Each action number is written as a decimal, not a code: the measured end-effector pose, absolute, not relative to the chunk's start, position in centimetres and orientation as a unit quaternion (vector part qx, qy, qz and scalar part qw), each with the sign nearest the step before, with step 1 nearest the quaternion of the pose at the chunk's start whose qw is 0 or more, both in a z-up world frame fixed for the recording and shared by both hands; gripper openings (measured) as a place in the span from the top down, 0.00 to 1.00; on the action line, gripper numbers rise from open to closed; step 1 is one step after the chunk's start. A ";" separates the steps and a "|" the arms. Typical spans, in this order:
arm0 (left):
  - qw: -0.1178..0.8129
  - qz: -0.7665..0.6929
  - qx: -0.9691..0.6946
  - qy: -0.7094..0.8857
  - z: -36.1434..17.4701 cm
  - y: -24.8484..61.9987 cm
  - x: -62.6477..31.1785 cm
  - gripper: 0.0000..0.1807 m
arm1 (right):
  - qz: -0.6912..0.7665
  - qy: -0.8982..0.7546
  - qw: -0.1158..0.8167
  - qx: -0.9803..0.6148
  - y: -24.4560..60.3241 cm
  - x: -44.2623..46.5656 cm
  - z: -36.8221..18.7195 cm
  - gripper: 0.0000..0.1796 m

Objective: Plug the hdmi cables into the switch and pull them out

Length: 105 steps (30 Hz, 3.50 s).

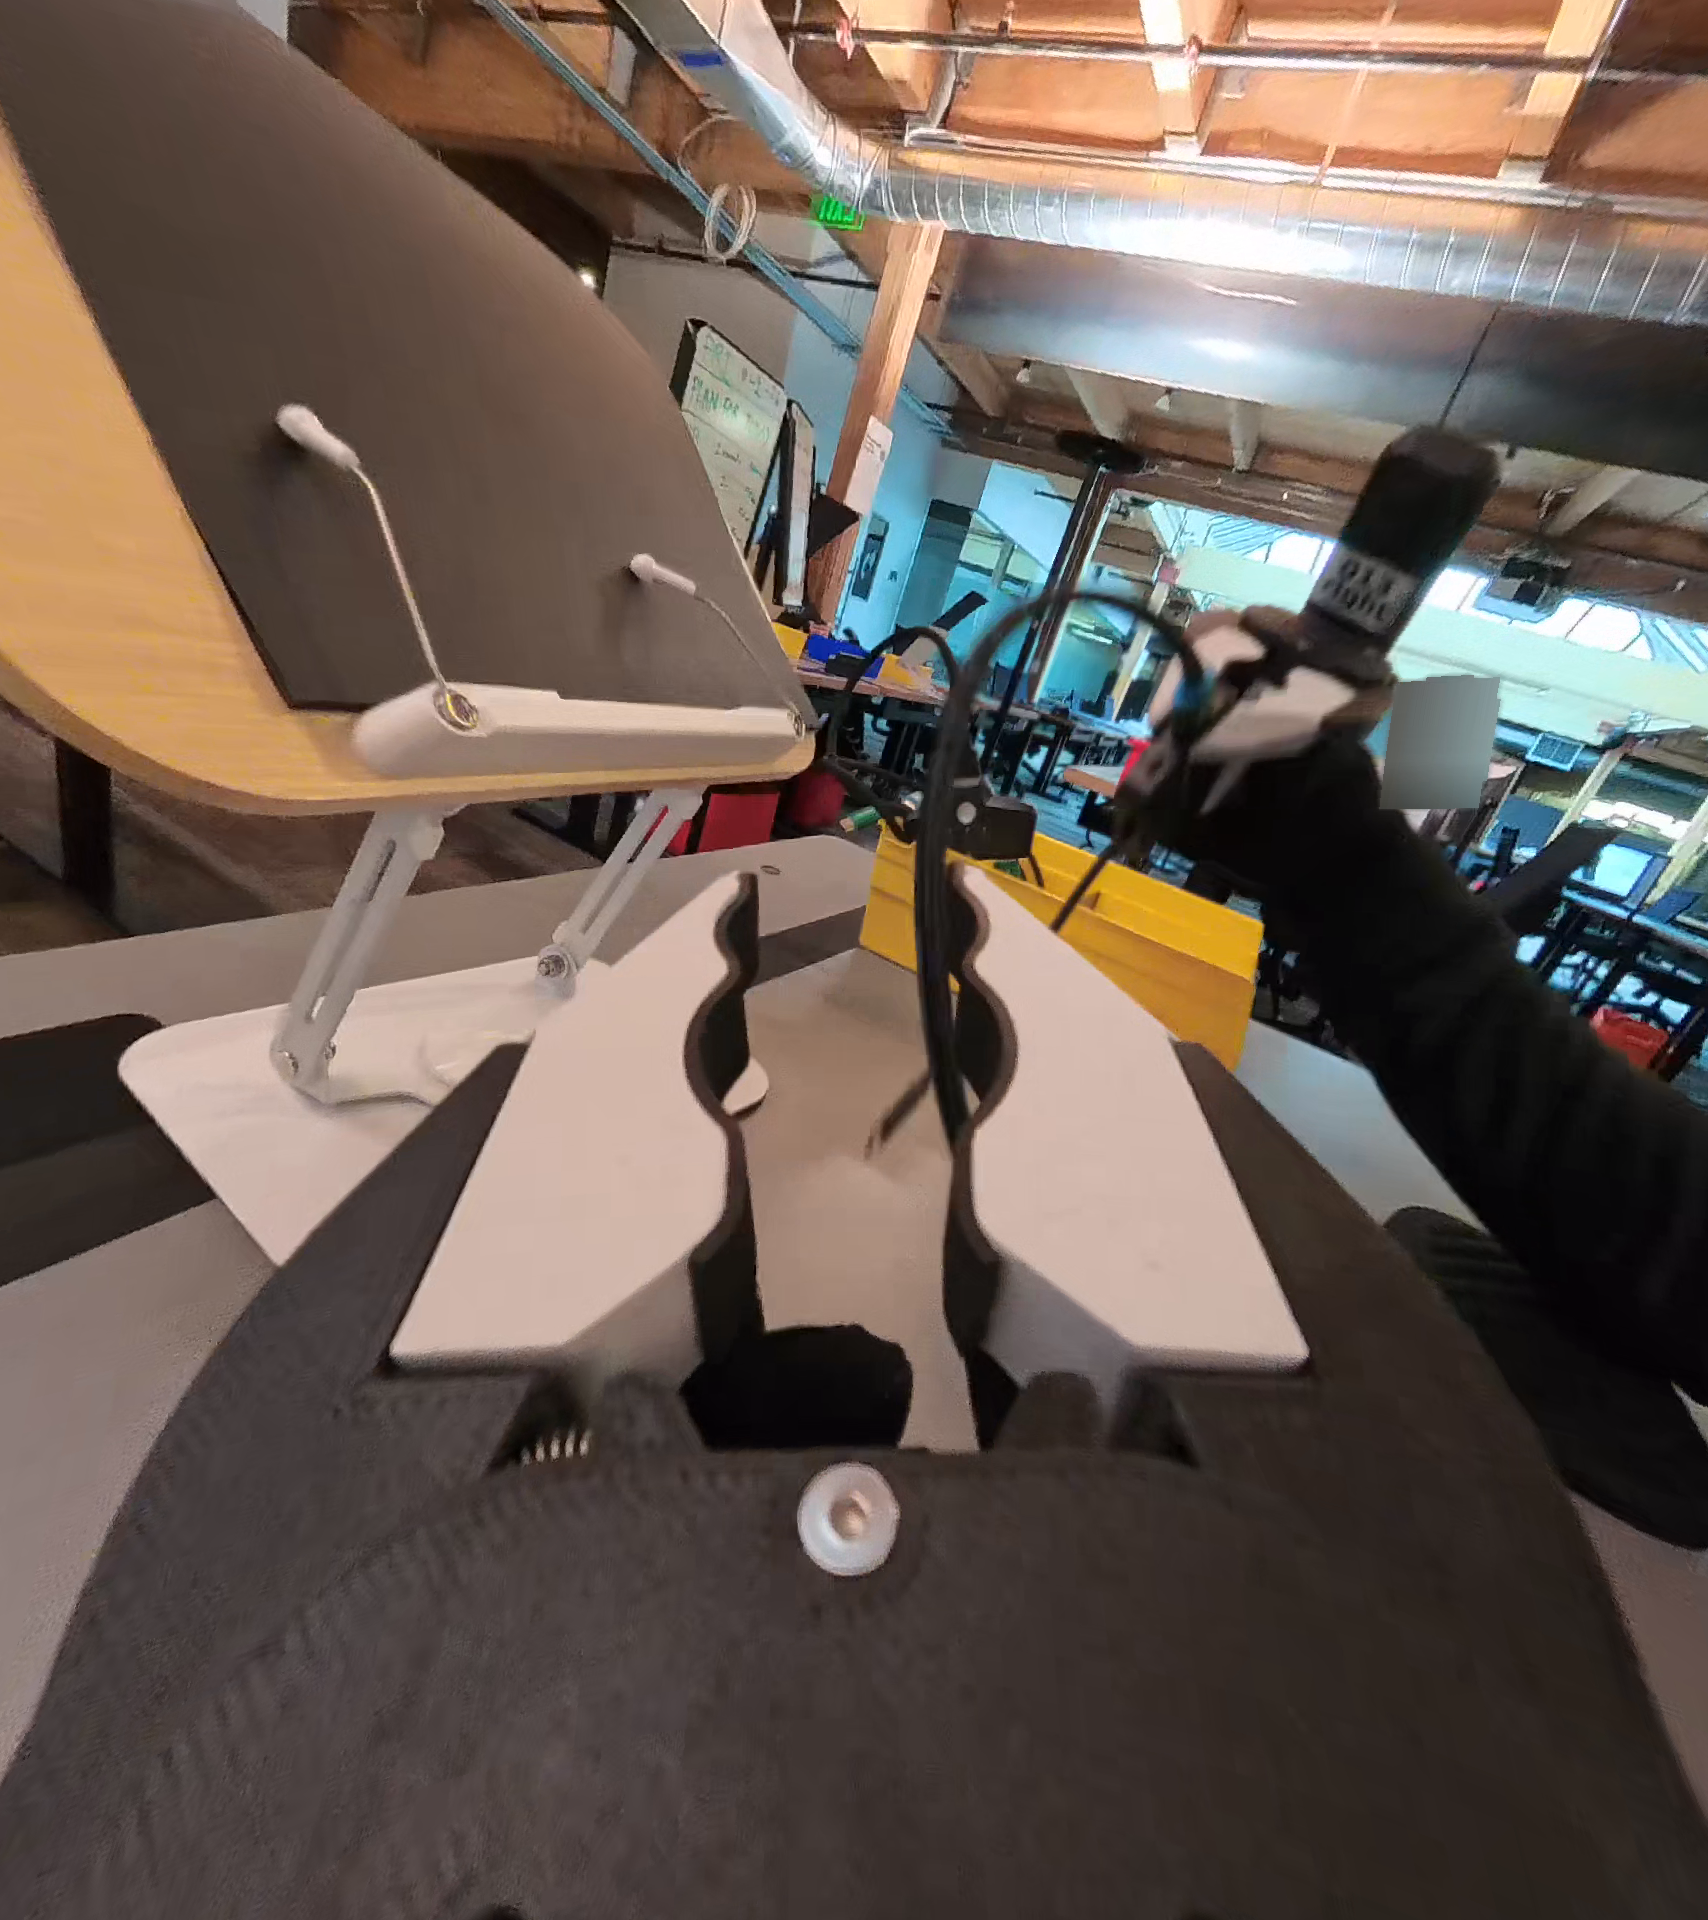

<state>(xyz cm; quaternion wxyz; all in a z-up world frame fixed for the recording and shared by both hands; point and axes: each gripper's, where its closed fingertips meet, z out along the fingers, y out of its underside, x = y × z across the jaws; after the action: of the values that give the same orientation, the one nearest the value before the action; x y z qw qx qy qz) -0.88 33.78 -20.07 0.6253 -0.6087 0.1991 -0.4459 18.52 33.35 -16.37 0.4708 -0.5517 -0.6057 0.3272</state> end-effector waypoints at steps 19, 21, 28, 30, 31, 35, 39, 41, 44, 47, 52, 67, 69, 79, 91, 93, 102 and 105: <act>0.562 -0.377 -0.686 0.268 -27.7 34.7 2.7 0.81 | 0.126 -0.195 0.745 -0.626 40.8 46.2 -7.4 0.94; 0.557 -0.372 -0.690 0.273 -28.2 34.7 2.8 0.81 | 0.135 -0.165 0.745 -0.632 41.5 47.6 -8.3 0.93; 0.548 -0.365 -0.700 0.277 -29.3 35.0 3.0 0.81 | 0.136 -0.110 0.744 -0.645 44.0 50.5 -11.7 0.93; 0.546 -0.363 -0.701 0.279 -29.5 35.0 3.0 0.81 | 0.132 -0.097 0.745 -0.646 44.4 51.1 -12.3 0.93; 0.546 -0.362 -0.702 0.280 -29.5 35.0 3.1 0.81 | 0.129 -0.090 0.745 -0.648 44.5 51.5 -12.5 0.93; 0.544 -0.361 -0.703 0.282 -29.6 35.0 3.2 0.81 | 0.098 -0.081 0.742 -0.658 45.0 52.4 -13.5 0.93; 0.543 -0.361 -0.704 0.281 -29.7 35.0 3.1 0.81 | 0.088 -0.073 0.729 -0.675 45.9 52.9 -15.2 0.93; 0.543 -0.360 -0.704 0.282 -29.7 35.0 3.2 0.81 | 0.082 -0.069 0.722 -0.683 46.3 53.2 -16.1 0.93; 0.542 -0.359 -0.705 0.283 -29.8 35.0 3.2 0.81 | 0.064 -0.068 0.700 -0.708 47.0 53.6 -17.7 0.93; 0.541 -0.358 -0.706 0.284 -29.8 35.0 3.2 0.81 | 0.050 -0.066 0.679 -0.729 47.5 53.9 -19.1 0.93; 0.540 -0.356 -0.707 0.285 -29.9 35.0 3.3 0.80 | 0.038 -0.065 0.639 -0.765 48.1 54.4 -21.5 0.91; 0.536 -0.354 -0.711 0.286 -30.1 35.1 3.4 0.80 | -0.002 -0.106 0.446 -0.889 48.3 54.3 -30.9 0.88; 0.535 -0.354 -0.711 0.287 -30.1 35.1 3.4 0.80 | 0.000 -0.097 0.423 -0.901 47.9 54.6 -31.5 0.86; 0.533 -0.355 -0.713 0.287 -30.2 35.1 3.4 0.80 | -0.001 -0.106 0.393 -0.913 47.1 54.5 -31.6 0.64; 0.531 -0.352 -0.714 0.289 -30.2 35.1 3.5 0.80 | -0.003 -0.108 0.432 -0.895 46.8 54.1 -28.2 0.61; 0.532 -0.352 -0.714 0.290 -30.2 35.0 3.5 0.80 | -0.002 -0.111 0.455 -0.884 46.8 53.8 -26.8 0.66; 0.531 -0.351 -0.714 0.291 -30.3 35.0 3.5 0.80 | 0.001 -0.124 0.463 -0.877 46.7 52.9 -25.8 0.67; 0.530 -0.351 -0.715 0.291 -30.3 35.0 3.6 0.80 | 0.010 -0.158 0.519 -0.840 46.7 50.4 -21.7 0.68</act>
<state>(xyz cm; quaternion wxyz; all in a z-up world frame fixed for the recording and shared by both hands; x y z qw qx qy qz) 3.55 35.04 -30.30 0.5301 -0.7148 0.2909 -0.3515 50.45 46.66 -21.69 0.5192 -0.8398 -0.1582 0.0100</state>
